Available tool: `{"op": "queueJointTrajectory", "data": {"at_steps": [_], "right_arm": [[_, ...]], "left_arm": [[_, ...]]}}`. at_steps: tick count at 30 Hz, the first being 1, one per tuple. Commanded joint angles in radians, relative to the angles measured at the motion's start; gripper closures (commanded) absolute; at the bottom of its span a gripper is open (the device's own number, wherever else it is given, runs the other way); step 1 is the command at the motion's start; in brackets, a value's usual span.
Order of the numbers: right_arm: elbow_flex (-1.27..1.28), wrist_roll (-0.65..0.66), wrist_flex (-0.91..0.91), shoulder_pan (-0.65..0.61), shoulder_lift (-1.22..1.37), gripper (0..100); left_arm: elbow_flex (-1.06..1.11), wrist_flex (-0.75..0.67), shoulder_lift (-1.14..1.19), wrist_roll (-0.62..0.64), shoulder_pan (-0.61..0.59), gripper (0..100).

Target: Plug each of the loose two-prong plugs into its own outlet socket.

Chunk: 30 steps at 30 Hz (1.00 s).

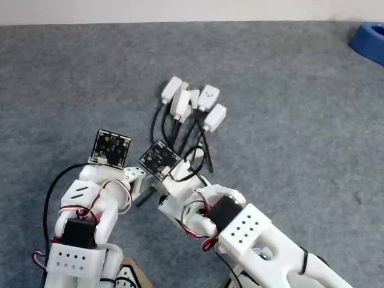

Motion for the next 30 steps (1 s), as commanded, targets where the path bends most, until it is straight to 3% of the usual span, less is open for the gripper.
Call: {"op": "queueJointTrajectory", "data": {"at_steps": [1,30], "right_arm": [[-0.067,-0.006,0.007,0.064,-0.091,99.1],[-0.338,0.023,0.259,0.094,-0.122,99.1]], "left_arm": [[0.010,-0.020,0.010,0.003,0.018,63],[0.033,-0.018,0.010,0.002,0.065,63]]}}
